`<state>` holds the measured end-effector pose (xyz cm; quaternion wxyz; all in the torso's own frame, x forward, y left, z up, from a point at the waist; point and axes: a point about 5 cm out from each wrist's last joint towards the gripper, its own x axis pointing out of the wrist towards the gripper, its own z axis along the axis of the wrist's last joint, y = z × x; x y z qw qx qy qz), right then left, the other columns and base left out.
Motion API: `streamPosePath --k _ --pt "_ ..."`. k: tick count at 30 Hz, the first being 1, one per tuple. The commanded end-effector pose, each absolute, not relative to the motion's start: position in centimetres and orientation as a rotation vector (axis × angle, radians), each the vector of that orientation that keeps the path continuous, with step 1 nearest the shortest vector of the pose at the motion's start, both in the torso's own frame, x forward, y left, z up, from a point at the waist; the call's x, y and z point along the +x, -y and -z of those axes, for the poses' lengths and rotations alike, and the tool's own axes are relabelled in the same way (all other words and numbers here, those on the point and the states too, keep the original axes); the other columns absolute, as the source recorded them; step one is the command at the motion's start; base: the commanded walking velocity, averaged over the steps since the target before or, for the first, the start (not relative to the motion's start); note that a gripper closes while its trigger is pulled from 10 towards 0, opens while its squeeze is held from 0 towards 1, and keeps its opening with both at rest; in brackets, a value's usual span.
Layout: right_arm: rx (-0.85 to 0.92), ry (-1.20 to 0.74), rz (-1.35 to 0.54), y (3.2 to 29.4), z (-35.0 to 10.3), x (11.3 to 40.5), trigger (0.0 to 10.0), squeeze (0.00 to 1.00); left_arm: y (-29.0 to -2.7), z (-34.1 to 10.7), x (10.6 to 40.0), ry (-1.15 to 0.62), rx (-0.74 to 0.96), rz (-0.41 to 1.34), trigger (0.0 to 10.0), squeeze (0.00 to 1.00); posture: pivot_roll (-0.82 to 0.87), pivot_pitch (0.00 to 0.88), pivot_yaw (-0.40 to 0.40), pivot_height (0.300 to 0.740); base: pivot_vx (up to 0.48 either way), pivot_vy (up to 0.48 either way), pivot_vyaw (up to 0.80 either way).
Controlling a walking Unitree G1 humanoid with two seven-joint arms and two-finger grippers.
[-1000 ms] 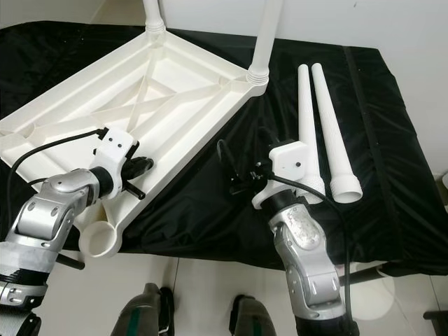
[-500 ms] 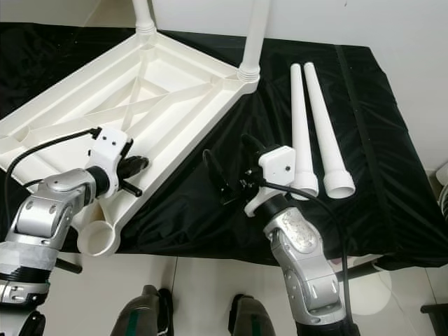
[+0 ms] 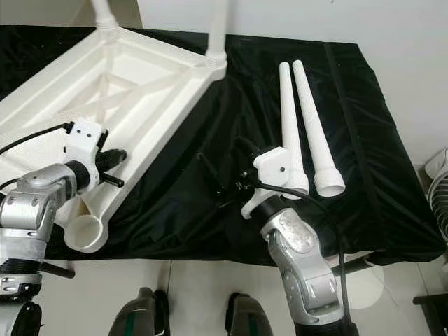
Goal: Building children table
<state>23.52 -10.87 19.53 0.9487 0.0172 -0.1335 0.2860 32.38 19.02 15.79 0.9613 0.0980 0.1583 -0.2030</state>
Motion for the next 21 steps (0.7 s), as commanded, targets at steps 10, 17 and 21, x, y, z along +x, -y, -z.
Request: streamPosePath --k 10,17,21 --pt "0.041 0.263 -0.594 10.8 -19.5 23.3 10.0 0.00 -14.3 -15.2 30.8 -0.182 0.179 0.478 10.0 0.00 0.05 0.143 -0.017 0.740 0.000 0.000 0.00" --pt "0.046 0.259 -0.584 10.7 -19.3 23.2 10.0 0.00 -13.1 -15.1 30.3 -0.177 0.205 0.568 10.0 1.00 0.05 0.140 -0.007 0.740 0.000 0.000 0.00" --pt "0.047 0.261 -0.579 10.7 -19.2 23.2 10.0 0.00 -13.1 -15.4 30.6 -0.159 0.195 0.528 10.0 1.00 0.05 0.135 0.002 0.740 0.000 0.000 0.00"
